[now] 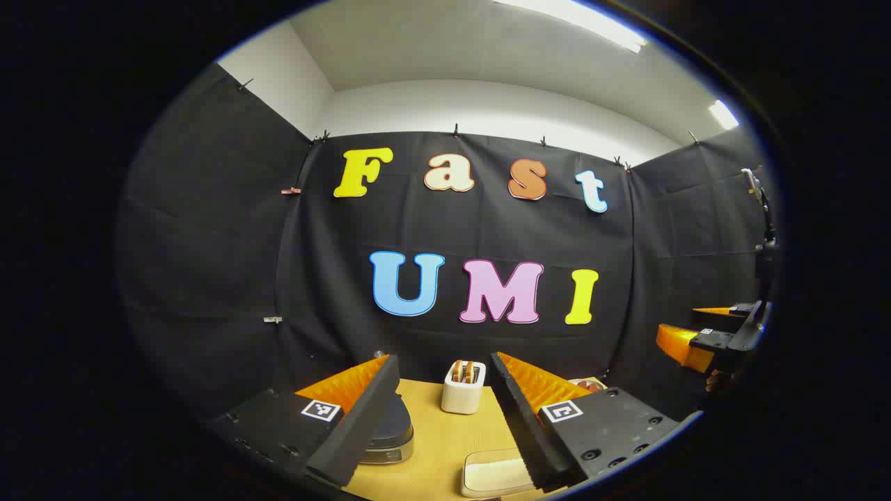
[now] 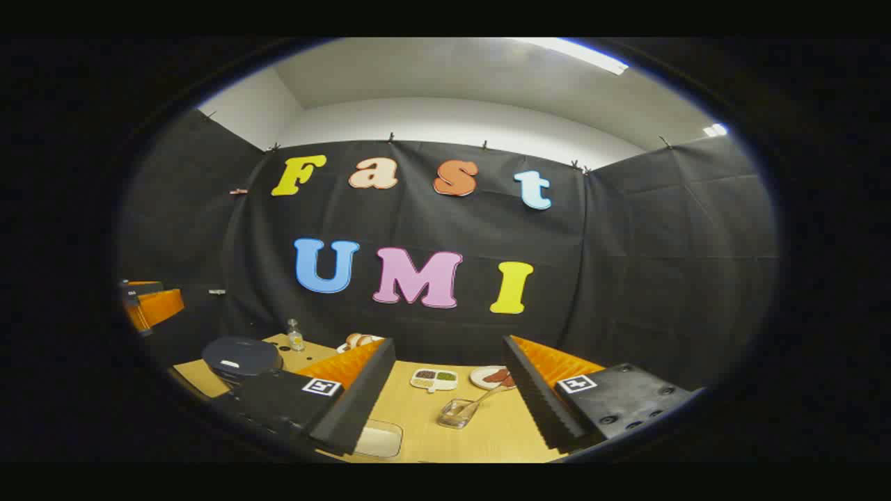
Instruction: Close the left gripper, press the button to open the rice cooker; take a wooden spoon from the chopstick holder with the right hand, scoop a spoonful of rice and pour it into the rice cooker, then put the wooden spoon back into the chopstick holder.
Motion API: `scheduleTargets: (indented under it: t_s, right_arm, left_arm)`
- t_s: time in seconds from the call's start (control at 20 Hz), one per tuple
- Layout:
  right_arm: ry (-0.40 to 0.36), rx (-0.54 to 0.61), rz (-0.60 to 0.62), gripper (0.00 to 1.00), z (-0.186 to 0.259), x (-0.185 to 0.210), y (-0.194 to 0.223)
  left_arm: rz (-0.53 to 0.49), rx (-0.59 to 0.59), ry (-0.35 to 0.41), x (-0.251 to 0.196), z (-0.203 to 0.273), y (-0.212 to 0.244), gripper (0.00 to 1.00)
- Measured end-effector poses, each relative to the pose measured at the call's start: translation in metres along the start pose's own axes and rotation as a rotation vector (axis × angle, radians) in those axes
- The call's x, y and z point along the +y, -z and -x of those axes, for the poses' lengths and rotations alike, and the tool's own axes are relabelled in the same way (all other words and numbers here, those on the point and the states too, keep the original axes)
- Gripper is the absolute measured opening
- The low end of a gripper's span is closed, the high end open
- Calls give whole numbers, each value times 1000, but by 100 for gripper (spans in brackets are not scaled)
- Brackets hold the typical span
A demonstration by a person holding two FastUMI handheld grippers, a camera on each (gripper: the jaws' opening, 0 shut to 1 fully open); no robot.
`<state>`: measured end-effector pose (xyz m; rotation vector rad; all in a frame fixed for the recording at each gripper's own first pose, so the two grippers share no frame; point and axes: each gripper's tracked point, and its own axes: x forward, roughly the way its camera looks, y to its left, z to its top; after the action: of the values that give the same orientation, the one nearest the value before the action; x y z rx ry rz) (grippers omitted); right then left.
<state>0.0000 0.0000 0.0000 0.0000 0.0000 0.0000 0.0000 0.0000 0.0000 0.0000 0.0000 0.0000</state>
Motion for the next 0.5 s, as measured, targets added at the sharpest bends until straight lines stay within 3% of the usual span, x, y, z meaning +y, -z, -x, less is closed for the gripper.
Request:
scheduleTargets:
  t_s: [0.05, 0.35, 0.5]
  right_arm:
    - [-8, 6, -13, 95, 0, 2, 0]
    - [-11, 5, -51, 98, -1, 2, -3]
    - [-65, 16, -113, 97, 1, 15, -3]
  left_arm:
    - [0, 5, -1, 0, -1, 1, 89]
    - [-14, 9, 5, -2, -3, -1, 89]
    - [-15, 27, 11, -4, -3, 6, 89]
